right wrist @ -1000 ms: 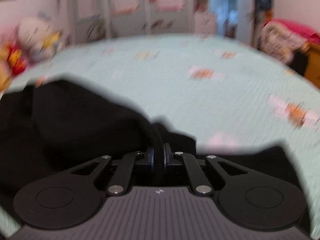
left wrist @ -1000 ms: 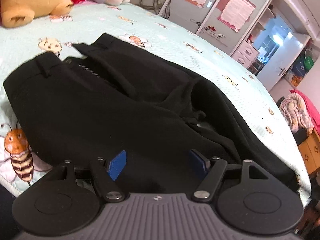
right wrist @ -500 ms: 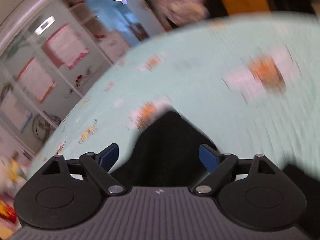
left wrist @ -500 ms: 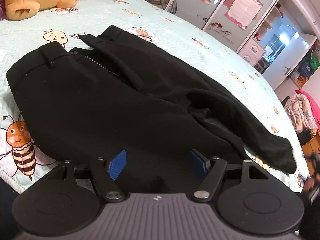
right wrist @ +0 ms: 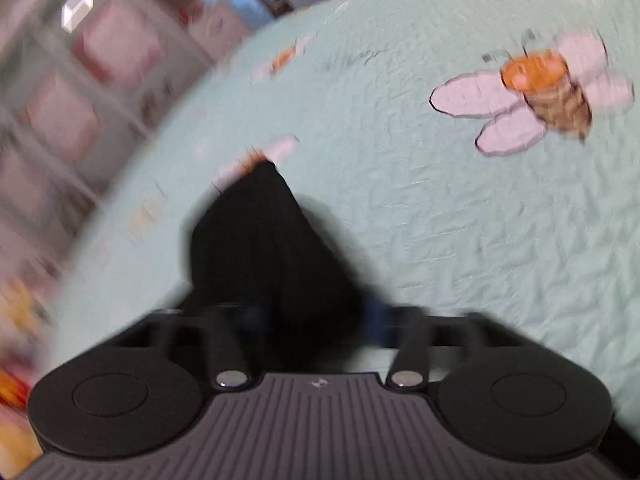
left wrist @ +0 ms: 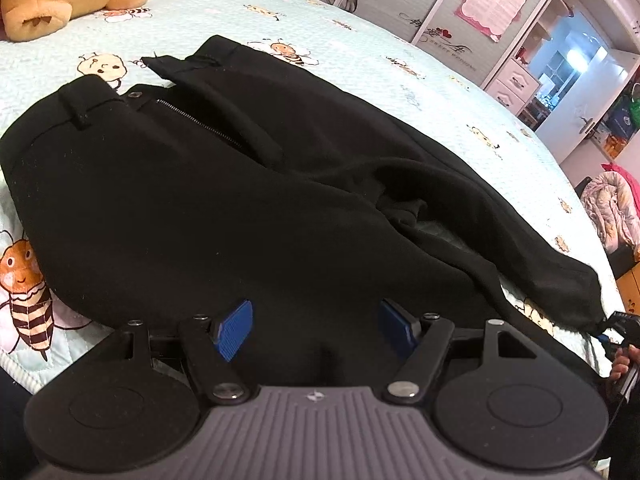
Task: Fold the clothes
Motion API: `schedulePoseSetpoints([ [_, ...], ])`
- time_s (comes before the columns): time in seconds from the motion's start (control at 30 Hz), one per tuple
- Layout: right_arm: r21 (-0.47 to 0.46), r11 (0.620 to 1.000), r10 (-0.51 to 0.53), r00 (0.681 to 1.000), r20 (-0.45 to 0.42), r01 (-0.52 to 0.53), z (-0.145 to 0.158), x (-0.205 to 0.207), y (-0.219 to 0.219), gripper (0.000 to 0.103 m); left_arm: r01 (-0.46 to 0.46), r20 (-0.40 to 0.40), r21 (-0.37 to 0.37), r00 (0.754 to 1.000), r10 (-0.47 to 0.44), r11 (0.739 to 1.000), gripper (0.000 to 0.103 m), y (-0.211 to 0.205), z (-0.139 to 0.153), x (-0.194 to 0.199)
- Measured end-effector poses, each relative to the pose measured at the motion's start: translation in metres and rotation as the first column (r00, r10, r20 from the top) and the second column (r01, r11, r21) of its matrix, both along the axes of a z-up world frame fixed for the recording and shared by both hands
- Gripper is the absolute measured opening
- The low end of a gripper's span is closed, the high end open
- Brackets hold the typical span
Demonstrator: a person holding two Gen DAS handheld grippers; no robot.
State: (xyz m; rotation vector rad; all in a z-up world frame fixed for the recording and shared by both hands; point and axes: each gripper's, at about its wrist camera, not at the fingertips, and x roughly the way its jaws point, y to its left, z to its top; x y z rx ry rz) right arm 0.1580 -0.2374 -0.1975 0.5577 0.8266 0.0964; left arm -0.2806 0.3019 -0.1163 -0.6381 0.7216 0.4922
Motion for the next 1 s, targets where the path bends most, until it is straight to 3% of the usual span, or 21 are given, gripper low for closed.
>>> schedulePoseSetpoints([
  [0.07, 0.031, 0.999, -0.044, 0.998, 0.046, 0.042, 0.013, -0.004, -0.014, 0.018, 0.012, 0.004, 0.008, 1.000, -0.012, 1.000, 0.073, -0.003, 0.004, 0.001],
  [0.17, 0.065, 0.988, -0.149, 0.964, 0.220, 0.138, 0.054, -0.018, -0.048, 0.018, 0.025, 0.012, 0.015, 1.000, -0.025, 1.000, 0.073, -0.006, 0.007, 0.003],
  [0.3, -0.027, 0.989, -0.138, 0.976, 0.169, 0.145, 0.065, -0.012, -0.063, 0.029, 0.036, 0.024, -0.003, 0.999, -0.036, 0.999, 0.073, -0.009, 0.004, 0.006],
  [0.4, -0.098, 0.979, -0.156, 0.970, 0.189, 0.176, 0.062, -0.037, -0.061, 0.031, 0.052, 0.033, -0.005, 0.998, -0.052, 0.999, 0.073, -0.011, 0.004, 0.004],
  [0.43, -0.074, 0.982, -0.154, 0.965, 0.214, 0.173, 0.061, -0.053, -0.060, 0.040, 0.052, 0.038, 0.000, 0.998, -0.052, 0.999, 0.073, -0.010, 0.006, 0.003],
  [0.47, -0.032, 0.987, -0.147, 0.963, 0.225, 0.158, 0.060, -0.068, -0.057, 0.054, 0.044, 0.045, 0.005, 0.998, -0.044, 0.999, 0.073, -0.008, 0.009, 0.000],
  [0.5, 0.001, 0.991, -0.129, 0.964, 0.231, 0.133, 0.059, -0.082, -0.052, 0.057, 0.032, 0.053, 0.010, 0.998, -0.033, 0.999, 0.073, -0.005, 0.013, -0.002],
  [0.77, 0.105, 0.994, 0.021, 0.978, 0.206, -0.044, 0.049, -0.141, 0.020, 0.060, -0.103, 0.135, 0.107, 0.987, 0.088, 0.989, 0.073, 0.043, 0.051, -0.023],
  [0.9, 0.148, 0.981, 0.104, 0.981, 0.163, -0.129, 0.040, -0.161, 0.058, 0.066, -0.203, 0.159, 0.160, 0.971, 0.178, 0.966, 0.073, 0.087, 0.064, -0.027],
  [1.0, 0.155, 0.969, 0.176, 0.977, 0.118, -0.193, 0.031, -0.178, 0.087, 0.066, -0.295, 0.161, 0.157, 0.949, 0.270, 0.943, 0.073, 0.129, 0.064, -0.028],
])
